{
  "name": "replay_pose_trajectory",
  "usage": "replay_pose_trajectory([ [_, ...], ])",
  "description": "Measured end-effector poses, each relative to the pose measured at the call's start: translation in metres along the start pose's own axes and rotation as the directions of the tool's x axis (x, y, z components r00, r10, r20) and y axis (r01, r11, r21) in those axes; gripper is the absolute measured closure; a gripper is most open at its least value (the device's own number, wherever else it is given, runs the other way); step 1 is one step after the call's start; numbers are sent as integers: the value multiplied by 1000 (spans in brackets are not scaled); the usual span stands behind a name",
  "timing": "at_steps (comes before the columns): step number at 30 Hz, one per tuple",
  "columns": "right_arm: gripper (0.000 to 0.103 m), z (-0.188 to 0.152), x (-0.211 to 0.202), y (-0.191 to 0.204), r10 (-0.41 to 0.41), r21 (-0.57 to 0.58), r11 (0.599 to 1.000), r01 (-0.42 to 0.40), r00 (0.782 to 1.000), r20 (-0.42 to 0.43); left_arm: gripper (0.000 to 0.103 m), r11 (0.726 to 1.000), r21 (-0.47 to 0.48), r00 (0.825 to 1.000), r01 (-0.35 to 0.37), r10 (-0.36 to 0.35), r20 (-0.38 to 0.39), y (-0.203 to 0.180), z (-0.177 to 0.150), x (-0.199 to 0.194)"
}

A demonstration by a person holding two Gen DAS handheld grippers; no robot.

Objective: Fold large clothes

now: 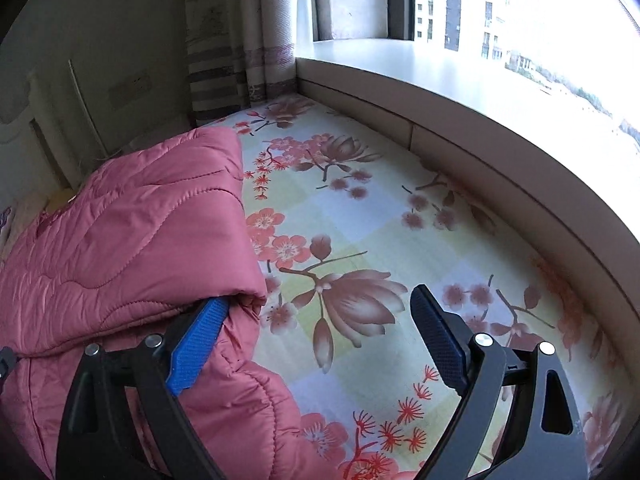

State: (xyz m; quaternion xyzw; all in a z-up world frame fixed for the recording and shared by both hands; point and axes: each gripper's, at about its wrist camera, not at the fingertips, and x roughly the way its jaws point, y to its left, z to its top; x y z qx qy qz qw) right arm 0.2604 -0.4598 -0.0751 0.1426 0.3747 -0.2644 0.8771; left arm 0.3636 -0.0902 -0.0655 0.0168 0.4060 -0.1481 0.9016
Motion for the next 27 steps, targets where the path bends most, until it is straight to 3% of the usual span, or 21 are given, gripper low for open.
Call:
replay_pose_trajectory([
  [4,15,-2,-2,6,-8,-26,1000,8,1000,1,8,999,-32,998,-12,10,-60,9,-10,13],
  [10,15,-3,-1,7,-8,-24,1000,8,1000,-9,6,998,-53,999,21,-23,-39,14,-12,12],
  [16,15,-3,-13,7,40,-68,997,-43,998,-42,2,999,-31,999,-25,24,-39,11,-18,6],
  [20,14,5,-48,7,79,-96,993,-71,993,91,2,997,-10,990,-74,74,119,15,-23,-36],
  [22,14,19,-49,24,130,-139,984,-115,986,101,2,990,-24,976,-136,138,165,20,-21,-43],
  [24,14,32,-47,49,188,-193,967,-167,977,97,2,982,-48,973,-184,188,136,23,-20,-34],
  [27,14,42,-22,87,186,-285,943,-173,982,18,2,986,-27,987,-162,162,-17,22,-20,-5],
])
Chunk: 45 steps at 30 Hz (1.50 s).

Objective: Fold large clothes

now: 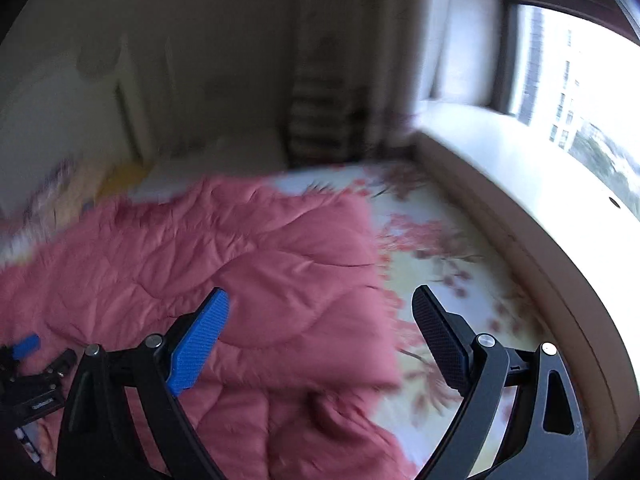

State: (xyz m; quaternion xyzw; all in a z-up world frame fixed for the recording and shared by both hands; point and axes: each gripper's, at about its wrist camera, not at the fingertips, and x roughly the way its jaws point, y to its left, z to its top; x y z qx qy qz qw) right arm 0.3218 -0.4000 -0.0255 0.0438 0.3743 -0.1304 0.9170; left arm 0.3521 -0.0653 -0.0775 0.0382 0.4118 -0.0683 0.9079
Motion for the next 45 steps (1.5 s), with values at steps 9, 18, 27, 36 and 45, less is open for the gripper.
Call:
replay_pose_trajectory([
  [9,7,11,39,15,-50,-61,997,44,994,-98,2,999,-37,999,23,-25,-43,8,0,9],
  [18,4,57,117,15,15,-13,1000,-19,974,-226,2,1000,-27,999,12,-13,-48,4,-2,10],
  [27,4,87,108,27,-26,-16,1000,24,984,-174,2,1000,-22,999,4,-6,-54,4,-3,12],
  [36,4,76,86,34,23,-17,1000,-26,986,-163,2,1000,-27,999,8,-10,-53,3,-3,12],
  [45,4,23,62,60,25,-171,984,-51,988,-152,2,1000,-27,999,8,-10,-53,3,-2,12],
])
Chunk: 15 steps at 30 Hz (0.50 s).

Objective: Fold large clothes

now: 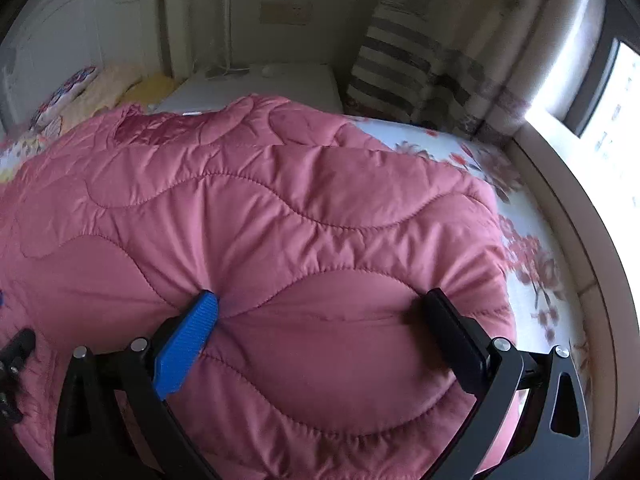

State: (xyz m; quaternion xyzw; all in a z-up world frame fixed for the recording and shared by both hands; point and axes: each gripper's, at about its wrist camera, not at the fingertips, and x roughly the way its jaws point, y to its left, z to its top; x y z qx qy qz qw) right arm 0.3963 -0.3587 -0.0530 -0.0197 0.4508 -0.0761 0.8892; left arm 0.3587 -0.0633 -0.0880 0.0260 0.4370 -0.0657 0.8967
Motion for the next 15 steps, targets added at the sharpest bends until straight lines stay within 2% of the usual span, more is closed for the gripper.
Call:
replay_pose_trajectory([
  [4,4,-16,-33,1,9,12,1000,-10,998,62,2,1000,-2,1000,2,-2,-1,0,0,0],
  [7,5,-41,-34,13,4,-64,998,-3,1000,19,2,1000,0,1000,-1,1,-2,0,0,0],
  [9,4,-54,-36,14,-15,-83,996,18,999,33,2,1000,-1,1000,0,0,-1,0,-1,0],
  [12,5,-60,-48,6,-7,-36,999,8,999,51,2,1000,-12,1000,19,-19,7,4,-1,-3],
  [13,5,-63,-58,2,-8,-18,1000,10,996,84,2,999,-15,999,35,-35,15,8,-3,-8],
  [15,5,-71,-73,-3,2,-11,1000,-1,993,118,2,997,-45,996,61,-58,62,23,-9,-28],
])
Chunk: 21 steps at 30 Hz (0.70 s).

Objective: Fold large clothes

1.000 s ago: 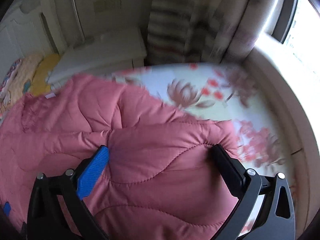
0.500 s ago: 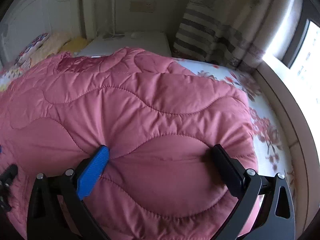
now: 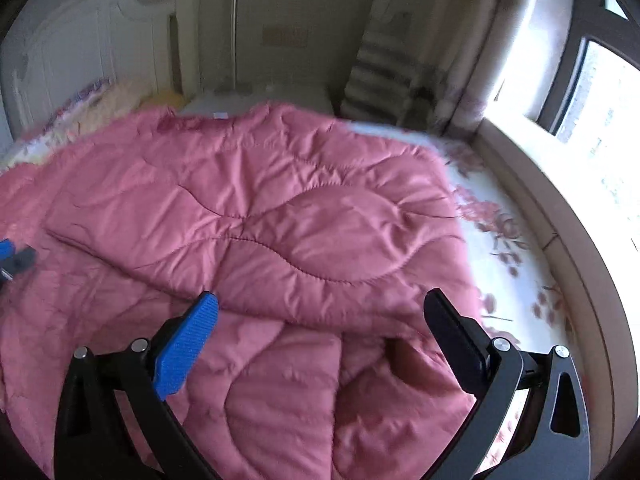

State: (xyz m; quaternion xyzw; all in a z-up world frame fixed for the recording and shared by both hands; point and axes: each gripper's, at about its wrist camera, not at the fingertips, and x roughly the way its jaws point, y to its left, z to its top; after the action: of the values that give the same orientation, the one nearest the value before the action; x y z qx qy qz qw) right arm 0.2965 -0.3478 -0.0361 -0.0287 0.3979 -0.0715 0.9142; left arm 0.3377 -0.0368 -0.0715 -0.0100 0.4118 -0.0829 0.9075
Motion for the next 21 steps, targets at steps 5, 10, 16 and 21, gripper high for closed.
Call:
replay_pose_trajectory([
  [5,5,-18,-2,-8,16,14,1000,-16,1000,-3,2,932,-334,977,138,-72,201,115,-29,-79],
  [10,4,-21,10,-19,60,93,994,-57,998,-34,8,656,-740,967,148,59,246,268,-86,-112],
  [16,5,-24,5,-27,89,139,986,-90,996,9,35,545,-817,941,190,135,309,349,-68,-115],
  [21,5,-29,-8,-57,84,316,942,-114,990,109,94,588,-793,910,159,224,349,304,-7,-133],
])
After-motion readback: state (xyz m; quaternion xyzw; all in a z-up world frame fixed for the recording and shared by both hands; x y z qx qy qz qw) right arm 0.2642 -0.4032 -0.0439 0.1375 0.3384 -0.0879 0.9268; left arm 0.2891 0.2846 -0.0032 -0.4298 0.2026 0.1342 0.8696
